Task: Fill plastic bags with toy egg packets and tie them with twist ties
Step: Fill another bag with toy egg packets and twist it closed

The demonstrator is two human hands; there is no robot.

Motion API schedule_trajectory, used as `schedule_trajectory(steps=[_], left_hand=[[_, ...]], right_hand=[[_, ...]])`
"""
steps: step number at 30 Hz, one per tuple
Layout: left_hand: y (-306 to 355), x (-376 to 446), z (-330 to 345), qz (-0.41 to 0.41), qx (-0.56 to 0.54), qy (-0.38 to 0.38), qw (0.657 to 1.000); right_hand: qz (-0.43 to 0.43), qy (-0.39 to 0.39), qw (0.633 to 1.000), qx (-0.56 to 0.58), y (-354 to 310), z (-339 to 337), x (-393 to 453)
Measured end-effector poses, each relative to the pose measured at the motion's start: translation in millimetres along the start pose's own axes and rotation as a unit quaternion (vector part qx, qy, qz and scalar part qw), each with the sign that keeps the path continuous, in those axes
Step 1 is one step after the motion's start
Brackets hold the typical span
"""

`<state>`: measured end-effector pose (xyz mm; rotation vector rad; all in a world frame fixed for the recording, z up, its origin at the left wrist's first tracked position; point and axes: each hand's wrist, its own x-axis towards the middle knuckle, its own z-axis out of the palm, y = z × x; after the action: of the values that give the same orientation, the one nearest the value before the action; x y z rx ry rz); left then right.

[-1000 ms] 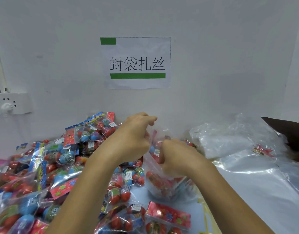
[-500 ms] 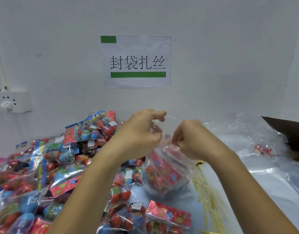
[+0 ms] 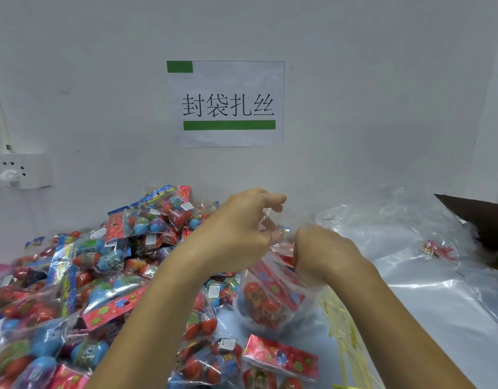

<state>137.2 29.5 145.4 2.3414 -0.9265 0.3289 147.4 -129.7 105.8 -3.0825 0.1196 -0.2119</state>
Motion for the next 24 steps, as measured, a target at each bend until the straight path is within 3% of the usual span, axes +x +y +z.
schedule_trajectory(steps=[12,24], left_hand=[[-7.9,0.2,-2.1,-0.009,0.033,-0.001,0.999],[-4.9,0.5,-0.6,-0.003,0.066,0.001,0.998]], right_hand=[[-0.03,-0.058,0.998,0.027,4.7,-5.9,-0.3],[0.028,0.014,0.999,0.014,4.8,-0.4,2.4]])
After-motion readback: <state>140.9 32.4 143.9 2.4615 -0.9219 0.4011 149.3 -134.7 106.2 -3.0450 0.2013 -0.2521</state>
